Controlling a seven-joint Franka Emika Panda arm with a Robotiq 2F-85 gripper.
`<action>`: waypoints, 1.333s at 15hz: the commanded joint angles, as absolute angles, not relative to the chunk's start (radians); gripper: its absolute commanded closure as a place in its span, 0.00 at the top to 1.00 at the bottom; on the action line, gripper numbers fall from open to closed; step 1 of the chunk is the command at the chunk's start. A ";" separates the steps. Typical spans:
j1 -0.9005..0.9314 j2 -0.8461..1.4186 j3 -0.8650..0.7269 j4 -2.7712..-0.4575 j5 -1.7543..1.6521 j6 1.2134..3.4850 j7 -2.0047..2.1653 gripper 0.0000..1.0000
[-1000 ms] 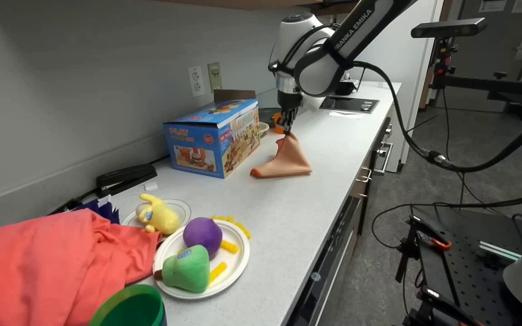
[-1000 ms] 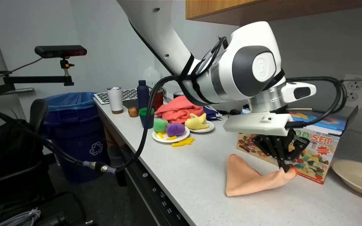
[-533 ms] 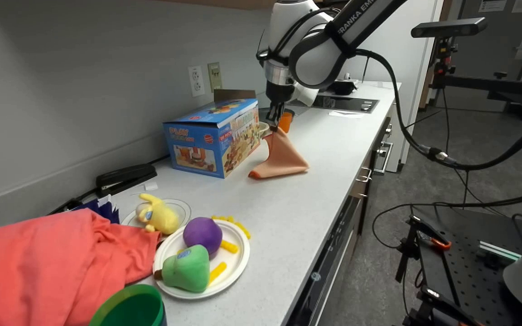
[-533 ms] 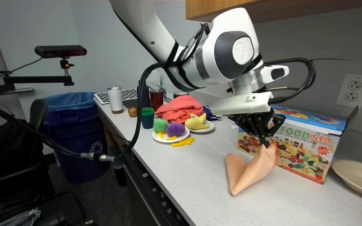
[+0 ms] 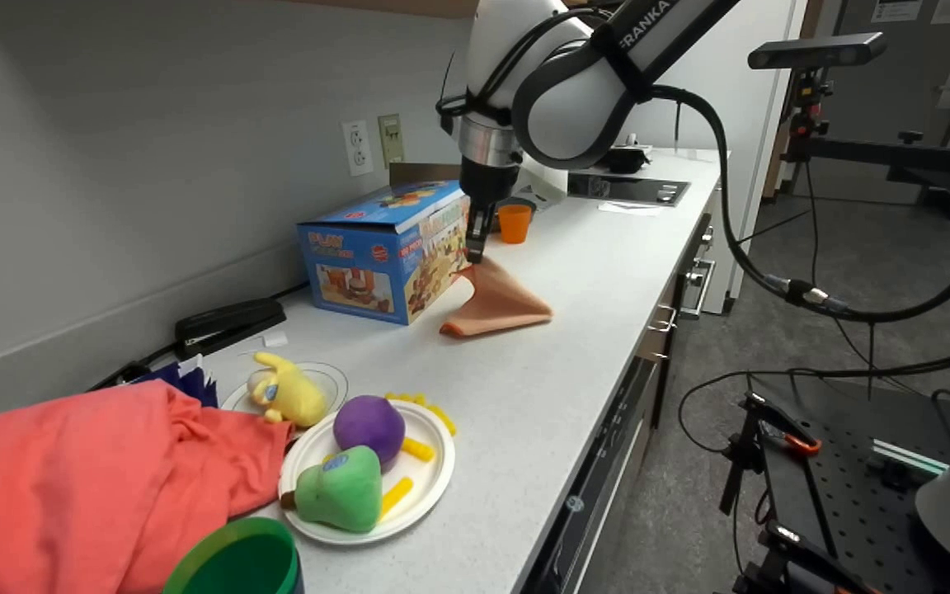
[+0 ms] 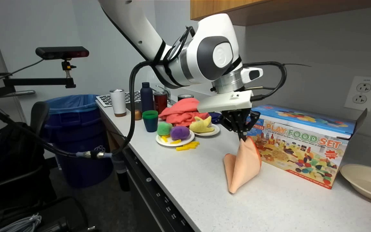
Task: Fold the cloth on the counter
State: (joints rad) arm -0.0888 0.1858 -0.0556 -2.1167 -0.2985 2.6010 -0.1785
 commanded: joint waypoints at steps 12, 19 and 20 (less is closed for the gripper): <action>-0.091 0.228 0.033 -2.109 -0.103 2.491 -0.464 0.80; -0.087 0.171 -0.012 -2.134 -0.166 2.467 -0.409 1.00; -0.086 0.156 -0.021 -2.142 -0.178 2.471 -0.398 1.00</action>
State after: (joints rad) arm -0.0861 0.2099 -0.0005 -2.1200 -0.1490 2.4920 -0.4154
